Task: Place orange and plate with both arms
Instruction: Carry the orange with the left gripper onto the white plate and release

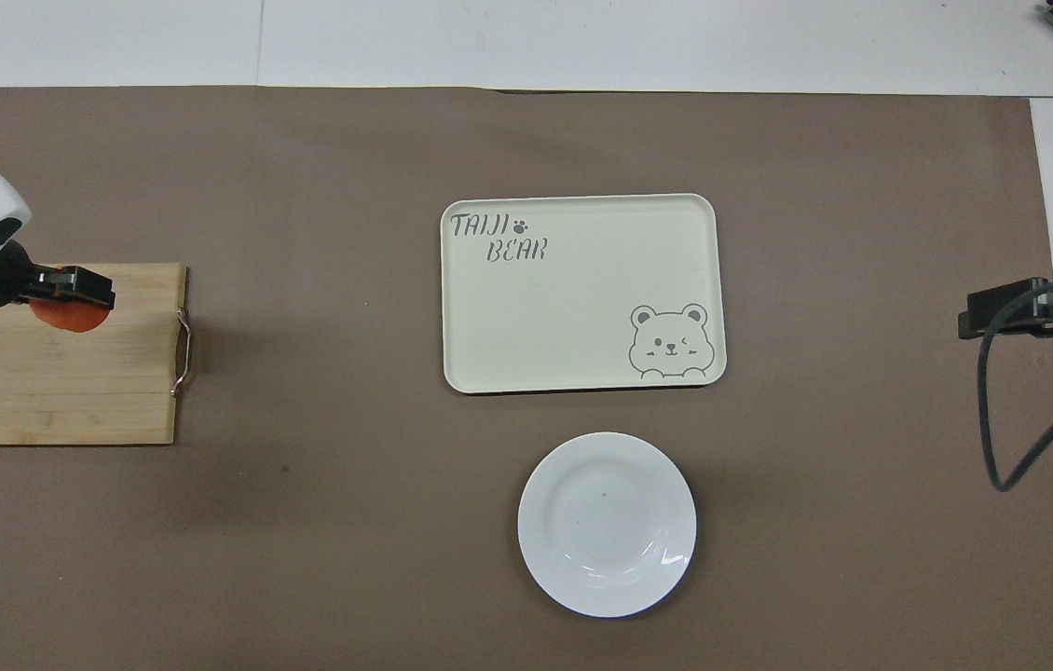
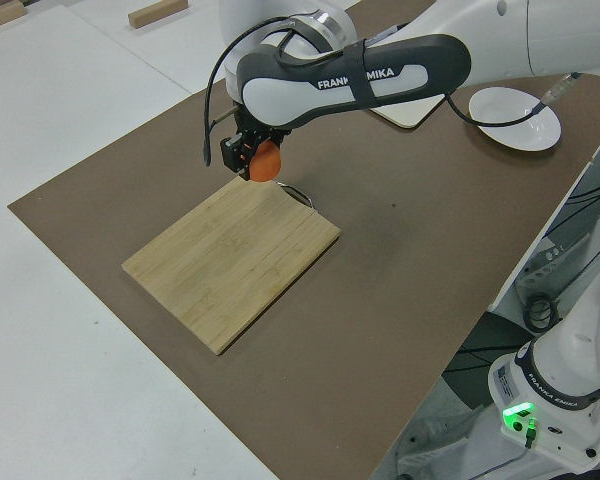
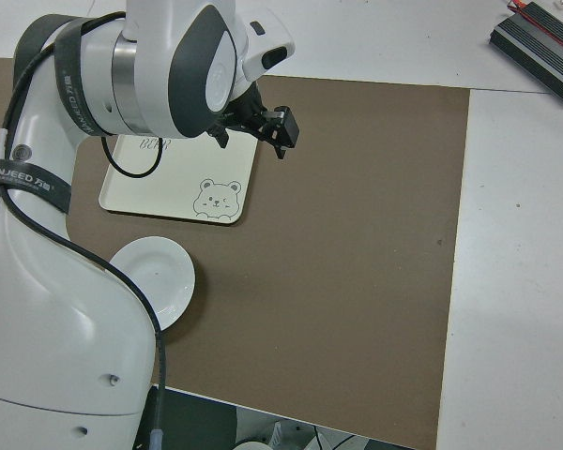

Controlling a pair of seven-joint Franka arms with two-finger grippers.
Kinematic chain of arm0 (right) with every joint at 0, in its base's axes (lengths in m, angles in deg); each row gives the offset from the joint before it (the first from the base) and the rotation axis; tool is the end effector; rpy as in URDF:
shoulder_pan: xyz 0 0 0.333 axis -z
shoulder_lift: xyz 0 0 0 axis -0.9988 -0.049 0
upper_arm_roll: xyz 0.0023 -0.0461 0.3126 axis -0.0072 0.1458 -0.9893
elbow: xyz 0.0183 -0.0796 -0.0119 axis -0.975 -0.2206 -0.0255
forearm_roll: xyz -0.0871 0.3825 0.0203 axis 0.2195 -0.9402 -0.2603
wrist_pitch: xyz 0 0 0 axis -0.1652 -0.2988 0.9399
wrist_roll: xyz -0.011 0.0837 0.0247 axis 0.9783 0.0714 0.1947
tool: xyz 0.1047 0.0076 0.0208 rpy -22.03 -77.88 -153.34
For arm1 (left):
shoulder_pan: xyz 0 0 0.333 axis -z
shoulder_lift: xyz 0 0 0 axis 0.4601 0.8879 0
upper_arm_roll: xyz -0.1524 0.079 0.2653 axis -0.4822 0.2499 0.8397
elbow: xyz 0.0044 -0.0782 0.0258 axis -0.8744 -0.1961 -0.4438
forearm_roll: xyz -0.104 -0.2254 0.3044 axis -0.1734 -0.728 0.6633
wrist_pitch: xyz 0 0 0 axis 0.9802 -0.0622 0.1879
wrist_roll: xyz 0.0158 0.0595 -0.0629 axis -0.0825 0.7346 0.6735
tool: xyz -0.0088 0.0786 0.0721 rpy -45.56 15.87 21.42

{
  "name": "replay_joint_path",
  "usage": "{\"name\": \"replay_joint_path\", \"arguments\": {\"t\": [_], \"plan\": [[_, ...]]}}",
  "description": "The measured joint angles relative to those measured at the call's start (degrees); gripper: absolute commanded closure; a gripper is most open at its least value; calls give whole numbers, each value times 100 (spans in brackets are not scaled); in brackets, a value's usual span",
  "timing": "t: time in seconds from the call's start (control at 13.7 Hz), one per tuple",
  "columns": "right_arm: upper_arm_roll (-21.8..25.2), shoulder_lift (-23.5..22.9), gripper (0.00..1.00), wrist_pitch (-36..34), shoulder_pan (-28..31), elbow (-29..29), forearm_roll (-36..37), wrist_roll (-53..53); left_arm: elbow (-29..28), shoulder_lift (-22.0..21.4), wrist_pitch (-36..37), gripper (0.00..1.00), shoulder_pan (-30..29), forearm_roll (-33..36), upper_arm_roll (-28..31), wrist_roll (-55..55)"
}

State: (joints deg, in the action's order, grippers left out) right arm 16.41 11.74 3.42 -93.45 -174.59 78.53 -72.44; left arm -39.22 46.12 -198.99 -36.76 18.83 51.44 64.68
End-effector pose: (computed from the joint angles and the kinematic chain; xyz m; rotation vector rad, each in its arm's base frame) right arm 0.5327 -0.0034 0.6411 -3.1357 0.1547 0.0066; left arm 0.6163 0.0636 0.4236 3.0742 -0.1021 -0.0367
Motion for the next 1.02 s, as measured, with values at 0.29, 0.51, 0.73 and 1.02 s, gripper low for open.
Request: {"name": "replay_joint_path", "arguments": {"t": [0.29,0.51,0.73,1.02], "plan": [[0,0,0,0,0,0,0,0,549,-181,794,100,362,26,-24,-657],[0,0,0,0,0,0,0,0,775,-357,1292,100,717,92,-30,-1242],[0,1,0,0,0,0,0,0,934,-495,1691,100,1212,100,-39,-2026],[1,1,0,0,0,0,0,0,928,-564,1741,100,2201,100,-109,-3238]]}}
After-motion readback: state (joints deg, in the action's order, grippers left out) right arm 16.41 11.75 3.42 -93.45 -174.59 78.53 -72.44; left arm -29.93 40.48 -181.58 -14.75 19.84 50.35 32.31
